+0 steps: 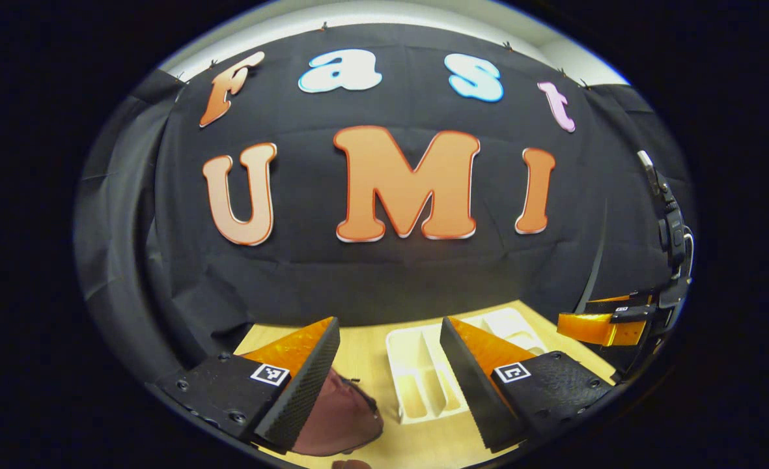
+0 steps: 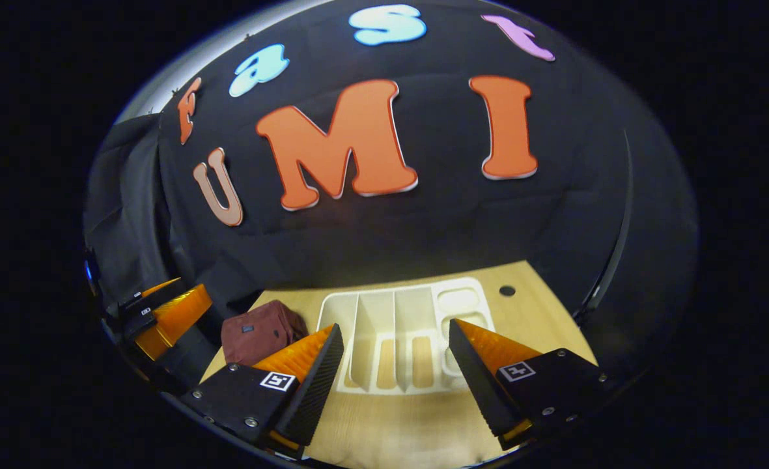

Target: Open the schoolbag, grab two books from the bookshelf and put them into the schoolbag.

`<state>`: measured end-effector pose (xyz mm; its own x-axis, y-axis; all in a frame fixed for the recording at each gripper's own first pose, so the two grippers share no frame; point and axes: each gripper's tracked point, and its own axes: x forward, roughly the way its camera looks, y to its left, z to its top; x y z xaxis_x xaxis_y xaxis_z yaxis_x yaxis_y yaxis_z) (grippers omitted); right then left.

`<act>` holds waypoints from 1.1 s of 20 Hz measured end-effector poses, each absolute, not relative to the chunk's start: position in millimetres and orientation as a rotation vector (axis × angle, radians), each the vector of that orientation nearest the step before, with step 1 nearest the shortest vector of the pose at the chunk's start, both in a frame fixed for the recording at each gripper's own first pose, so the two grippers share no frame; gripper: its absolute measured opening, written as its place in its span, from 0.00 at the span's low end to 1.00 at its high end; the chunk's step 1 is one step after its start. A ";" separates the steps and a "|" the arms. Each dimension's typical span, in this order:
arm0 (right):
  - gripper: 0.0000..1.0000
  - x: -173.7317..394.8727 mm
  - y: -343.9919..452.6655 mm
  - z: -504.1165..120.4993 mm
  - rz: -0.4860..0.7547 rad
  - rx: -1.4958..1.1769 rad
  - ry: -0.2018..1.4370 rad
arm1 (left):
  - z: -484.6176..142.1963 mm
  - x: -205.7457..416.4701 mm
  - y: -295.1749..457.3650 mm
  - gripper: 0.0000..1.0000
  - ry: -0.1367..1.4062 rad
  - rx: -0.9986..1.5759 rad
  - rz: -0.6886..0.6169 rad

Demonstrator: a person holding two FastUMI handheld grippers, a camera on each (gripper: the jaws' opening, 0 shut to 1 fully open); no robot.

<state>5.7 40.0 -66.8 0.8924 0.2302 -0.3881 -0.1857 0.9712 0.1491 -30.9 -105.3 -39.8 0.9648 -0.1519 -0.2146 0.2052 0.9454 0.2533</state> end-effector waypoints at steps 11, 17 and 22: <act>0.96 -12.5 45.9 12.4 0.183 0.092 0.110 | -13.9 -48.7 -113.5 0.96 0.006 0.262 -0.211; 0.96 -23.4 54.5 15.2 0.147 0.097 0.108 | -7.4 -49.2 -84.3 0.96 0.006 0.269 -0.203; 0.96 -35.8 61.9 12.0 0.110 0.103 0.124 | -6.2 -52.3 -64.2 0.96 0.019 0.262 -0.209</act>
